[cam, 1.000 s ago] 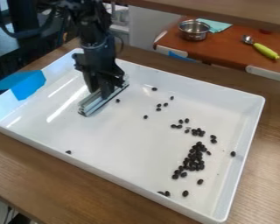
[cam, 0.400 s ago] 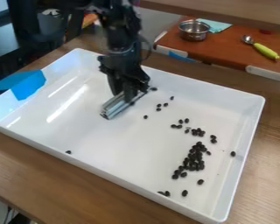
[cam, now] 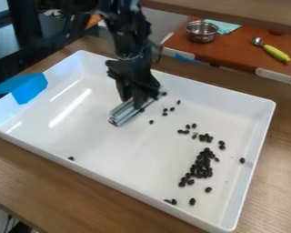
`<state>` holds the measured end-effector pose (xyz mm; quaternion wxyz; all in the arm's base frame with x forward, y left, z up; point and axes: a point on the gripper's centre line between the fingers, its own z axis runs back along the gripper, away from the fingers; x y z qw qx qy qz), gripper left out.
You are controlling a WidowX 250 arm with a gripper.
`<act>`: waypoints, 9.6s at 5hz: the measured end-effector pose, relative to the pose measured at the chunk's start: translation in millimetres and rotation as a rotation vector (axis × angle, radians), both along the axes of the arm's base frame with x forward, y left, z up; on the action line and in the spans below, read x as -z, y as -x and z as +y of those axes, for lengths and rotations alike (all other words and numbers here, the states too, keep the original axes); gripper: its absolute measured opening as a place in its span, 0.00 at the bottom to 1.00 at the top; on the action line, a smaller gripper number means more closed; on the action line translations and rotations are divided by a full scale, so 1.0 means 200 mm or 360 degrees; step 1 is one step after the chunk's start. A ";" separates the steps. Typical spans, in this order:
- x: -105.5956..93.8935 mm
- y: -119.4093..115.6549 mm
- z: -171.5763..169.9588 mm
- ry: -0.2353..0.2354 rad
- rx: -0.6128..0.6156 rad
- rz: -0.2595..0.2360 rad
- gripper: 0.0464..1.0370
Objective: Sweep into pile
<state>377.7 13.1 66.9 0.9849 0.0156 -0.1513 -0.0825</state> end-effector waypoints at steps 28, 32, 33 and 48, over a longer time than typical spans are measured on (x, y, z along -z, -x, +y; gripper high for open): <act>0.00 0.57 -0.37 -0.0064 0.0033 0.0140 0.29; 0.01 0.60 -0.57 0.0092 -0.0144 0.0161 0.29; -0.01 0.56 -0.64 0.0248 -0.0210 0.0091 0.29; -0.03 0.07 -0.05 0.0007 -0.0387 -0.0032 0.29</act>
